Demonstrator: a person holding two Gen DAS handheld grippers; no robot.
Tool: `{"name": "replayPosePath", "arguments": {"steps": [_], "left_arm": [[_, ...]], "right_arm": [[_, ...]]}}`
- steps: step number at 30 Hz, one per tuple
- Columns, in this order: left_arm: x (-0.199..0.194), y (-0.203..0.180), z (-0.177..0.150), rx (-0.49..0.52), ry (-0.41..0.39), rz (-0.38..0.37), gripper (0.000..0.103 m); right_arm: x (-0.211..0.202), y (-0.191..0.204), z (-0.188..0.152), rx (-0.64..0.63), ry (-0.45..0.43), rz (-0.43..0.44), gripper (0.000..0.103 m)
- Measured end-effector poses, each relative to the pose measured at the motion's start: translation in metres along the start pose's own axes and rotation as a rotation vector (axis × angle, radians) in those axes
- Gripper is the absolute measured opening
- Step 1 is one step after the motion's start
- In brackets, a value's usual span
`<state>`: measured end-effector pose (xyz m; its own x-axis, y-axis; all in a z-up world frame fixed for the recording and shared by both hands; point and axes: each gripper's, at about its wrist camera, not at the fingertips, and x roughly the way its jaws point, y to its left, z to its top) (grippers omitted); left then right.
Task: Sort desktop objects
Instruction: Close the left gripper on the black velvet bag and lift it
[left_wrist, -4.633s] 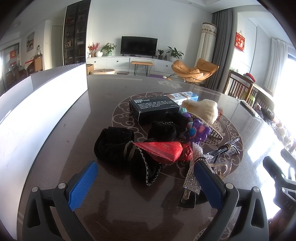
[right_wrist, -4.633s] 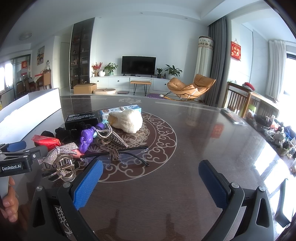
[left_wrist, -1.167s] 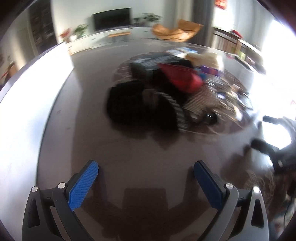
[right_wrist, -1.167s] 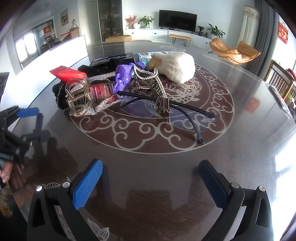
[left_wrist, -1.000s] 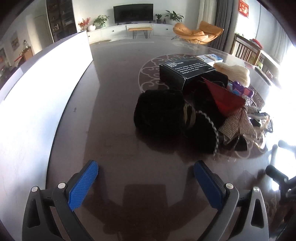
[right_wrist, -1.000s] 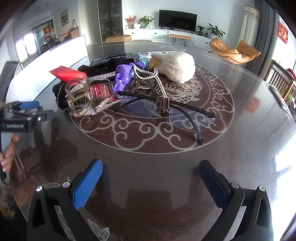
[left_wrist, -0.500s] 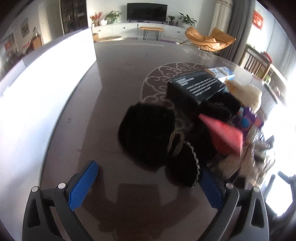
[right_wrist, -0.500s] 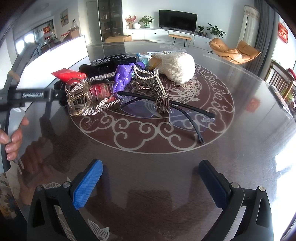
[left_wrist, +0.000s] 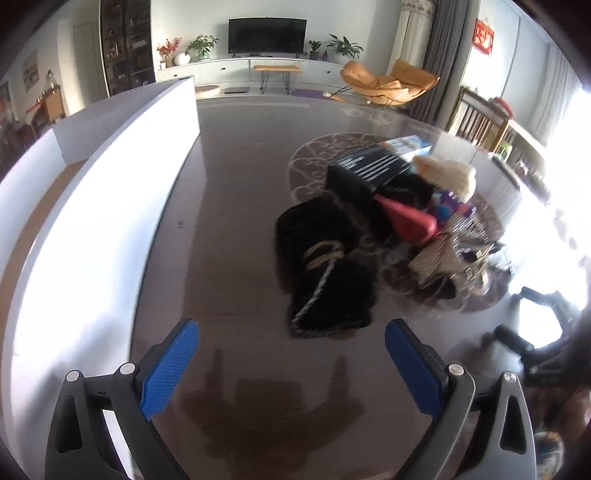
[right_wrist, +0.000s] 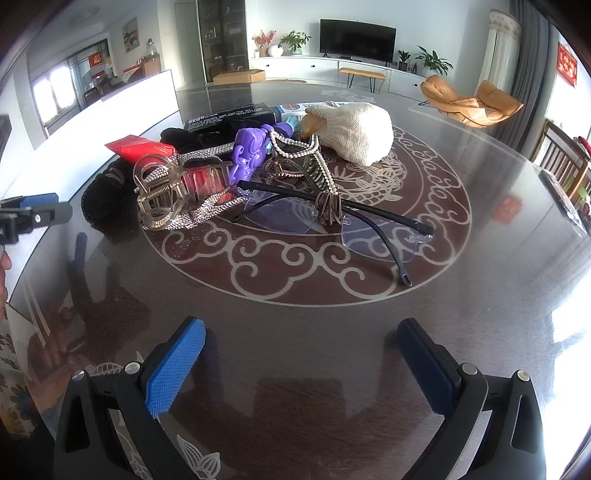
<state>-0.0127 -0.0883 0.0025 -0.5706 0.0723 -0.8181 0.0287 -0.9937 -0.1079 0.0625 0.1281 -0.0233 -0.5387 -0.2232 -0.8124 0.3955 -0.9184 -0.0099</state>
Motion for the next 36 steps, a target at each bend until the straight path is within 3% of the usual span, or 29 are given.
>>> {"name": "replayPosePath", "arguments": {"steps": [5, 10, 12, 14, 19, 23, 34, 36], "left_arm": [[0.015, -0.017, 0.029, -0.056, -0.026, 0.016, 0.103], [0.067, -0.025, 0.038, -0.031, 0.099, 0.021, 0.103], [0.070, -0.034, 0.035, 0.065, 0.087, 0.077, 0.103], [0.072, -0.038, 0.036, 0.124, 0.077, 0.065, 0.103], [0.074, -0.030, 0.043, 0.145, 0.074, 0.032, 0.103], [0.066, -0.023, 0.034, 0.148, 0.001, 0.028, 0.103], [0.071, -0.017, 0.036, 0.161, 0.011, 0.022, 0.103], [0.070, -0.034, 0.028, 0.162, 0.007, 0.024, 0.103]], "right_arm": [[0.000, 0.000, 0.000, -0.001, 0.000, -0.001, 0.103], [0.000, 0.000, 0.000, -0.001, 0.000, -0.001, 0.103], [0.000, 0.000, 0.000, -0.001, 0.000, 0.000, 0.103], [0.000, 0.000, 0.000, -0.001, 0.000, 0.001, 0.103], [-0.001, -0.001, 0.000, 0.000, 0.001, 0.002, 0.103], [-0.002, -0.002, -0.001, 0.001, -0.001, -0.005, 0.103], [-0.002, -0.002, -0.001, 0.001, 0.000, -0.004, 0.103], [-0.002, -0.002, -0.001, 0.001, 0.001, -0.004, 0.103]]}}
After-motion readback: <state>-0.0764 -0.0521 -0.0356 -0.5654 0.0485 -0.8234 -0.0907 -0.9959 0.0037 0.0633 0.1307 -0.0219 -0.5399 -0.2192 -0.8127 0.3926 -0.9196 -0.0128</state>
